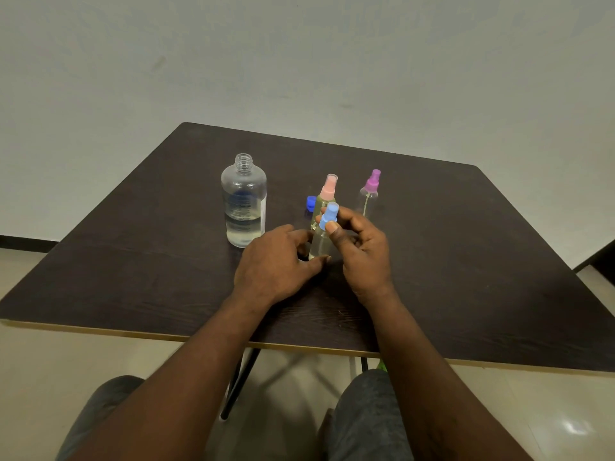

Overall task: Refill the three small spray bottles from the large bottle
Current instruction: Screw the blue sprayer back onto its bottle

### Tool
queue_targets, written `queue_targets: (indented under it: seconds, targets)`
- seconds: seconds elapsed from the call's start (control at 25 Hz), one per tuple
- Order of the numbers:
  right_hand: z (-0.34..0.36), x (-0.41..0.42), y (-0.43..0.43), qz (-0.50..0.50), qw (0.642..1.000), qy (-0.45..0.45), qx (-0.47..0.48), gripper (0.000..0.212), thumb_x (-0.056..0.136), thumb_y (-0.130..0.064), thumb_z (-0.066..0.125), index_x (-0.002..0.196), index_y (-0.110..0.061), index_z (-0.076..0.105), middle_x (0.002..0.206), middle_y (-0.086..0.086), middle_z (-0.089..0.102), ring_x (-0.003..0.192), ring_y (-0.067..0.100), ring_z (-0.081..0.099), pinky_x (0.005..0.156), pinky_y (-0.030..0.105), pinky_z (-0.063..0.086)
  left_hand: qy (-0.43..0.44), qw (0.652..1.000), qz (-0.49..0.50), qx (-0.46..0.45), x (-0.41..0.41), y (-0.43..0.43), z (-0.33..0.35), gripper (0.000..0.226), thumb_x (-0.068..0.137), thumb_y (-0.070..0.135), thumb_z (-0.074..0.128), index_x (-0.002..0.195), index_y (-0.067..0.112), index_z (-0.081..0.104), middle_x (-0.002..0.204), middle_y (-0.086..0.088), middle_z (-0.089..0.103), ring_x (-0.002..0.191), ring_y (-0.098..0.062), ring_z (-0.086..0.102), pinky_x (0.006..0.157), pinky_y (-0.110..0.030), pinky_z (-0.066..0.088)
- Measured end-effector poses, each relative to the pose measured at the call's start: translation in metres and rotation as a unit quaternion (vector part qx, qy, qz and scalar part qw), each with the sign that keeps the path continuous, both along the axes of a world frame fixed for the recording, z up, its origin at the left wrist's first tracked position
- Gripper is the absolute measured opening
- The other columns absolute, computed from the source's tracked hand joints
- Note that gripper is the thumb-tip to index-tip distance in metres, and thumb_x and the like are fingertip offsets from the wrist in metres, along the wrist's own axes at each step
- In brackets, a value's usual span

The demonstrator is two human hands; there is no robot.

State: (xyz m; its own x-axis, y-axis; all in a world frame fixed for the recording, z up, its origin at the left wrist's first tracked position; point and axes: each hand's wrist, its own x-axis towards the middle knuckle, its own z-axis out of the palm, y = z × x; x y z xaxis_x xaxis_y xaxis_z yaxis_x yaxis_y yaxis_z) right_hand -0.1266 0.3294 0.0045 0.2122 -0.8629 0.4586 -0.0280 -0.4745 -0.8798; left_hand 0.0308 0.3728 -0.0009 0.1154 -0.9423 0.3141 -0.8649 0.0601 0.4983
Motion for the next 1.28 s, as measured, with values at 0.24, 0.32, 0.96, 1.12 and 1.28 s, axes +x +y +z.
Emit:
queue_targets:
  seconds: [0.24, 0.32, 0.96, 1.12, 1.28]
  targets:
    - [0.000, 0.001, 0.000, -0.026, 0.999, -0.006, 0.021, 0.025, 0.096, -0.012, 0.075, 0.119, -0.020, 0.071, 0.111, -0.003, 0.077, 0.098, 0.007, 0.073, 0.079, 0.027, 0.061, 0.007, 1.000, -0.001, 0.003, 0.000, 0.000, -0.001, 0.041, 0.083, 0.073, 0.066, 0.109, 0.040, 0.071, 0.082, 0.013, 0.055, 0.075, -0.005, 0.055, 0.059, -0.029, 0.037]
    - [-0.001, 0.001, -0.001, -0.015, 0.999, -0.023, 0.018, 0.018, 0.100, -0.016, 0.070, 0.117, -0.019, 0.069, 0.110, -0.001, 0.076, 0.098, 0.008, 0.072, 0.079, 0.026, 0.058, 0.011, 1.000, 0.004, 0.005, 0.000, 0.000, 0.000, 0.039, 0.083, 0.072, 0.068, 0.106, 0.041, 0.072, 0.082, 0.013, 0.055, 0.075, -0.006, 0.055, 0.060, -0.029, 0.037]
    - [-0.009, -0.006, -0.010, -0.006, 0.999, -0.024, 0.033, 0.040, 0.106, -0.033, 0.042, 0.118, -0.011, 0.073, 0.123, 0.001, 0.074, 0.104, 0.012, 0.069, 0.077, 0.028, 0.052, 0.031, 0.999, -0.004, 0.017, -0.001, 0.000, 0.000, 0.028, 0.083, 0.069, 0.070, 0.081, 0.044, 0.059, 0.080, 0.012, 0.059, 0.072, -0.006, 0.056, 0.059, -0.030, 0.038]
    - [-0.009, -0.009, -0.013, -0.054, 0.994, -0.088, 0.037, 0.038, 0.102, -0.039, 0.047, 0.095, -0.007, 0.069, 0.109, 0.000, 0.075, 0.096, 0.014, 0.067, 0.073, 0.030, 0.050, 0.025, 0.999, 0.005, 0.019, -0.001, -0.001, -0.001, 0.030, 0.083, 0.069, 0.069, 0.083, 0.040, 0.063, 0.080, 0.012, 0.059, 0.072, -0.005, 0.056, 0.061, -0.030, 0.041]
    - [-0.009, -0.007, -0.010, -0.012, 0.999, -0.032, 0.038, 0.040, 0.104, -0.040, 0.047, 0.116, -0.012, 0.072, 0.122, 0.006, 0.074, 0.101, 0.013, 0.068, 0.076, 0.029, 0.052, 0.026, 1.000, 0.000, 0.018, -0.001, 0.000, 0.001, 0.027, 0.083, 0.069, 0.070, 0.080, 0.047, 0.056, 0.080, 0.012, 0.059, 0.072, -0.005, 0.055, 0.059, -0.029, 0.037]
